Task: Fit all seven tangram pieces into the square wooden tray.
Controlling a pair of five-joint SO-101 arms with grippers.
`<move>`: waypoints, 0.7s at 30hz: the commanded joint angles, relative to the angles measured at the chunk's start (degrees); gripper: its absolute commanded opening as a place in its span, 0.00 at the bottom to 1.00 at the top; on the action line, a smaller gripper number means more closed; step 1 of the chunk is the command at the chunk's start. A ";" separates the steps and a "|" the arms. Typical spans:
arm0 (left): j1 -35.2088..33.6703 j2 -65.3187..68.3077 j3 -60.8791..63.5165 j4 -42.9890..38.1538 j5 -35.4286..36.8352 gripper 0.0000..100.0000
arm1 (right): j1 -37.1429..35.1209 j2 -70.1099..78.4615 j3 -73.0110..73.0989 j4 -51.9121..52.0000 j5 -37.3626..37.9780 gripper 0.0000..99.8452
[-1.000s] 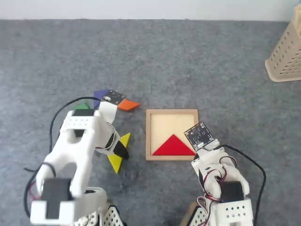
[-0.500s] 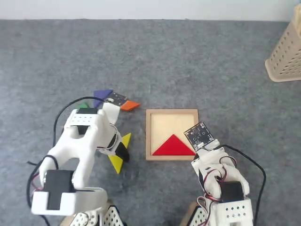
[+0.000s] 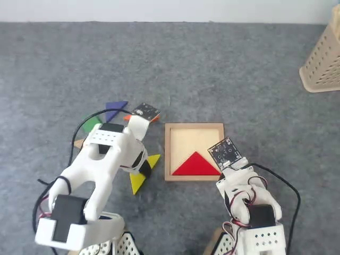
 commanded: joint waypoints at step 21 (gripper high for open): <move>0.53 2.11 -17.10 10.99 -7.65 0.27 | -0.13 -1.27 0.88 0.40 0.62 0.01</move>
